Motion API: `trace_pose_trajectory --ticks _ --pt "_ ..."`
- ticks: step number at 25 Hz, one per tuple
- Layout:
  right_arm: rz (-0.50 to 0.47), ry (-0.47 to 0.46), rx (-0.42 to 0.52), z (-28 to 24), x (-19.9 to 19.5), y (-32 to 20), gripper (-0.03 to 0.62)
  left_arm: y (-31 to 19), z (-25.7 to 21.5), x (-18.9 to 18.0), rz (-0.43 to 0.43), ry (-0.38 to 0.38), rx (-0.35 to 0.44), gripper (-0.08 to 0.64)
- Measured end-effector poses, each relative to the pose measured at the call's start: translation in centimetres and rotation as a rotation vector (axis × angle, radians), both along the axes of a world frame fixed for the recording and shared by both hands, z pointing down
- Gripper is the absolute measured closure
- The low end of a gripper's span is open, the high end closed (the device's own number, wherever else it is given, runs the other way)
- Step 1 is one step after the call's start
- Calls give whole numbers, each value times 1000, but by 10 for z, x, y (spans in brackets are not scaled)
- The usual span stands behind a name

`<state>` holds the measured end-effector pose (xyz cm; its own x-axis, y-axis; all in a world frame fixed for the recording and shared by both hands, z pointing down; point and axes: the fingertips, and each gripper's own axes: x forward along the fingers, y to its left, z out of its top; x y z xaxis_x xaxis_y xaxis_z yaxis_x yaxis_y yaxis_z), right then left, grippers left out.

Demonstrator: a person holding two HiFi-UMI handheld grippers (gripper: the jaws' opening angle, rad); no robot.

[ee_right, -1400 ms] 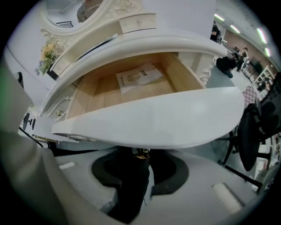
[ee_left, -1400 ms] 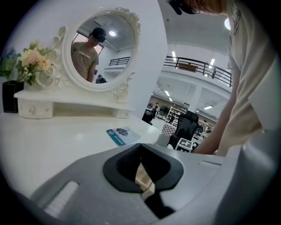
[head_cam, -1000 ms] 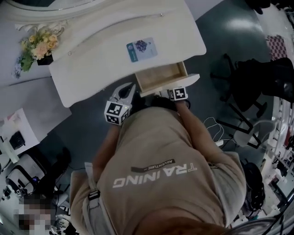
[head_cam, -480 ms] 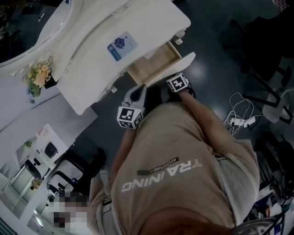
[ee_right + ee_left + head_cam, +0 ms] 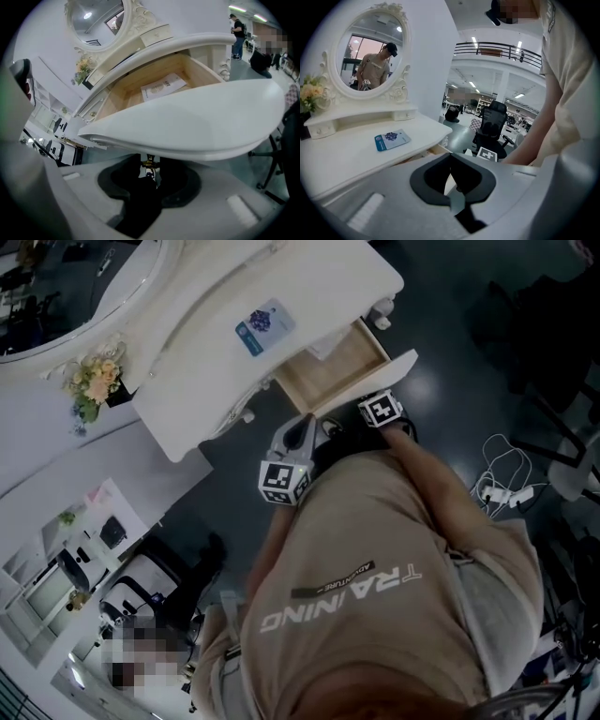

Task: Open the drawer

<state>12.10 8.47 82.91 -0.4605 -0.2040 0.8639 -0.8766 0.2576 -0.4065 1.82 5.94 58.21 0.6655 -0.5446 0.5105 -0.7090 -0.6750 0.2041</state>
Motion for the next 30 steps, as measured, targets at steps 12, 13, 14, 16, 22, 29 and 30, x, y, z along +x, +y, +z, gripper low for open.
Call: trace_pose_trajectory --ticks 12,13,14,16,22,29,30 --pt "-5 78 -90 -14 -15 30 457 38 -15 -93 -92 98 39 552" --pt "-1 88 -95 -11 -17 28 457 36 -14 -105 -108 95 36 552" --pt "3 98 -94 -7 -18 27 457 33 -12 -116 -126 94 32 552" --pt "9 119 -81 -3 -16 23 456 29 -9 -133 -168 108 24 552" --pt "-61 101 -64 -23 -10 40 454 24 -13 -155 -210 153 33 552" --pt "-142 -30 2 -97 -22 47 468 12 -28 -150 -182 180 80 552" --pt "-154 -47 33 -111 -26 43 492 10 -30 -149 -178 179 90 552"
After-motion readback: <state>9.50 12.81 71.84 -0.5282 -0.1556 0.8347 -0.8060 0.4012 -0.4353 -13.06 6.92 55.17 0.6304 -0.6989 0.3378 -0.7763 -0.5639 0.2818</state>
